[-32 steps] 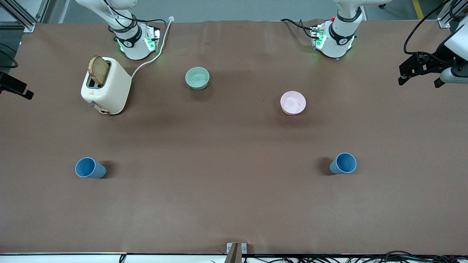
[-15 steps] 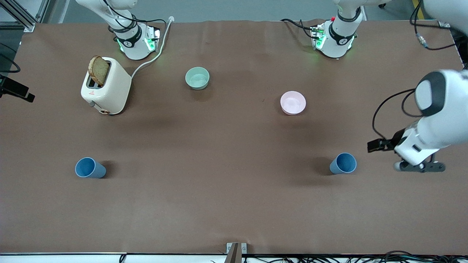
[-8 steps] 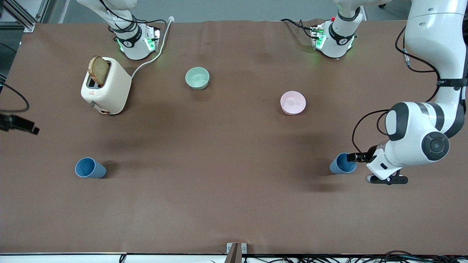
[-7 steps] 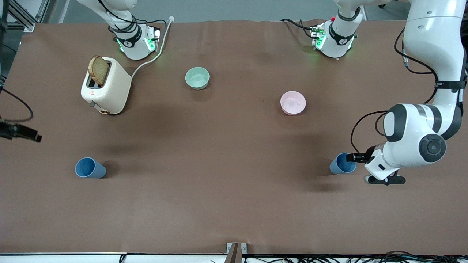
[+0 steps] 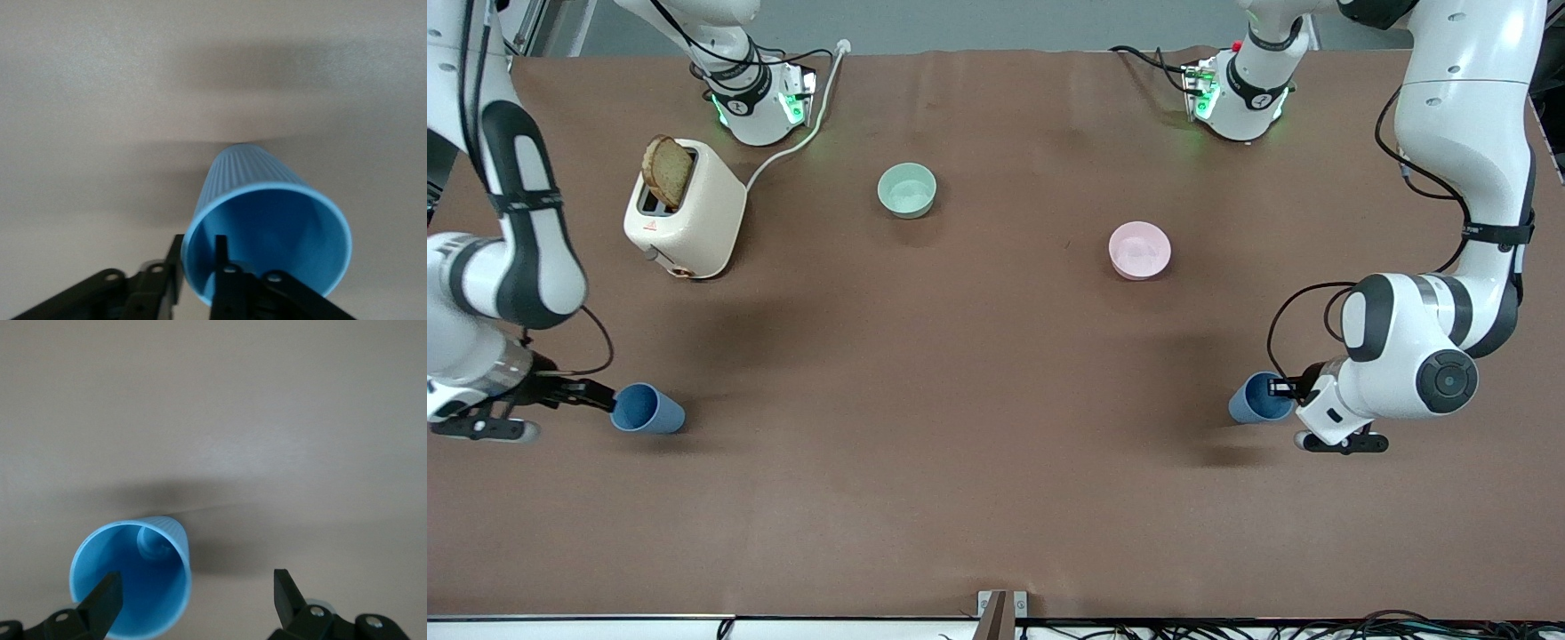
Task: Stack blue cups with both arms
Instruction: 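Carry both blue cups toward the middle of the table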
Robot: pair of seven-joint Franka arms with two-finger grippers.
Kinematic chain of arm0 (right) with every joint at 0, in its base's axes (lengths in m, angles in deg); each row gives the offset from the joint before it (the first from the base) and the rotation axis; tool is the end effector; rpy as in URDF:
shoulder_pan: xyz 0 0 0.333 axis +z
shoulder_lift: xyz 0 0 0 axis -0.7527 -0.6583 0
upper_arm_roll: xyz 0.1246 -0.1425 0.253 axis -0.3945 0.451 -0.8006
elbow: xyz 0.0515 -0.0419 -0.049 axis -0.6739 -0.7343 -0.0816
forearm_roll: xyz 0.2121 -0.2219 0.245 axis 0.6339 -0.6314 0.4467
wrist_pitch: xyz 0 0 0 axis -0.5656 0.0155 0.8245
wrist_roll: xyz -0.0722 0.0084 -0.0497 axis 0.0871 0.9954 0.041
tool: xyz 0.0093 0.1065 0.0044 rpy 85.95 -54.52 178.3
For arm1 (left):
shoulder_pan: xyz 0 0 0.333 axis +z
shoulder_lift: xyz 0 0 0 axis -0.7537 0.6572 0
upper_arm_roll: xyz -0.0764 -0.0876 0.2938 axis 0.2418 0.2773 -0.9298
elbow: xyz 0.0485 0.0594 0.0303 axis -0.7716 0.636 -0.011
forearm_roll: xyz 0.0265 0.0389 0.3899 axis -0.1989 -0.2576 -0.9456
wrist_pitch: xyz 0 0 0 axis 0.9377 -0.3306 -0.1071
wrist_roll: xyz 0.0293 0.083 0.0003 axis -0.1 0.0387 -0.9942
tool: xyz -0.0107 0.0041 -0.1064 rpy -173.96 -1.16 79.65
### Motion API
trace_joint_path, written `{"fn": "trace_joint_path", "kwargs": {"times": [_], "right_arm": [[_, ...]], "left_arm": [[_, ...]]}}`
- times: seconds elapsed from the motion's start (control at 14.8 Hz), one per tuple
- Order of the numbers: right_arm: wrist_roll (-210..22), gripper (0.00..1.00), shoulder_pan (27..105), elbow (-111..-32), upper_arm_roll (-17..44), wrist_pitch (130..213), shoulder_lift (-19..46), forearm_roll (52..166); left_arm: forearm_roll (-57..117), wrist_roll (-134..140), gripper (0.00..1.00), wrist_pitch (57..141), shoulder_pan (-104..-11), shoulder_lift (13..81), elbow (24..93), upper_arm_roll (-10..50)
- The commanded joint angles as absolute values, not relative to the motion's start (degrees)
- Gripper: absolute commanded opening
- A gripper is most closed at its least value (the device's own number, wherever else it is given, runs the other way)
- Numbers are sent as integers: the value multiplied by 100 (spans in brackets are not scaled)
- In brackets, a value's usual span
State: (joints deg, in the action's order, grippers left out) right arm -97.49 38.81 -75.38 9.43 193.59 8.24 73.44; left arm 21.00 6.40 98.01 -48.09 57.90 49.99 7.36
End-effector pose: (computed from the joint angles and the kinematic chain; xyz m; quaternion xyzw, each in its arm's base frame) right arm 0.6545 -0.1328 0.2865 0.9979 -0.0313 0.0562 0.0100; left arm 0.6754 -0.0485 0.2547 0.9953 -0.0120 -0.0931 0.0227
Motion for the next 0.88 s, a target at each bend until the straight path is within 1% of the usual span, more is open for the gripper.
{"fn": "trace_joint_path", "kwargs": {"times": [0.0, 0.2, 0.27, 0.34, 0.47, 0.54, 0.61, 0.68, 0.74, 0.81], "right_arm": [[-9794, 100, 3933, -7777, 932, 19585, 852, 7266], [-9786, 100, 3934, -7786, 932, 19919, 632, 7257], [-9786, 96, 3934, -7786, 932, 19929, 605, 7257], [-9786, 86, 3934, -7786, 932, 19929, 614, 7257], [-9786, 71, 3925, -7786, 932, 19946, 605, 7257], [-9733, 61, 3925, -7786, 924, 19955, 579, 7274], [-9715, 49, 3933, -7769, 923, 19955, 553, 7292], [-9715, 27, 3942, -7760, 923, 19929, 552, 7292], [-9715, 12, 3934, -7760, 923, 19929, 552, 7292], [-9715, 3, 3934, -7760, 923, 19911, 552, 7292]], "left_arm": [[2080, 598, 0, 9791, -4847, 5806, 4900, 742], [2133, 222, 0, 9704, -5075, 5658, 4742, 751], [2168, 11, 0, 9677, -5232, 5570, 4742, 786], [2247, -304, 0, 9633, -5417, 5491, 4724, 934], [2440, -1444, 0, 9616, -5646, 5499, 4602, 1347], [2423, -2042, 0, 9615, -5830, 5542, 4592, 1532], [2432, -2605, 0, 9624, -6110, 5578, 4592, 1594], [2441, -2984, 0, 9624, -6400, 5639, 4522, 1595], [2467, -3310, 0, 9624, -6646, 5700, 4435, 1595], [2476, -3653, 0, 9624, -6893, 5779, 4356, 1595]]}}
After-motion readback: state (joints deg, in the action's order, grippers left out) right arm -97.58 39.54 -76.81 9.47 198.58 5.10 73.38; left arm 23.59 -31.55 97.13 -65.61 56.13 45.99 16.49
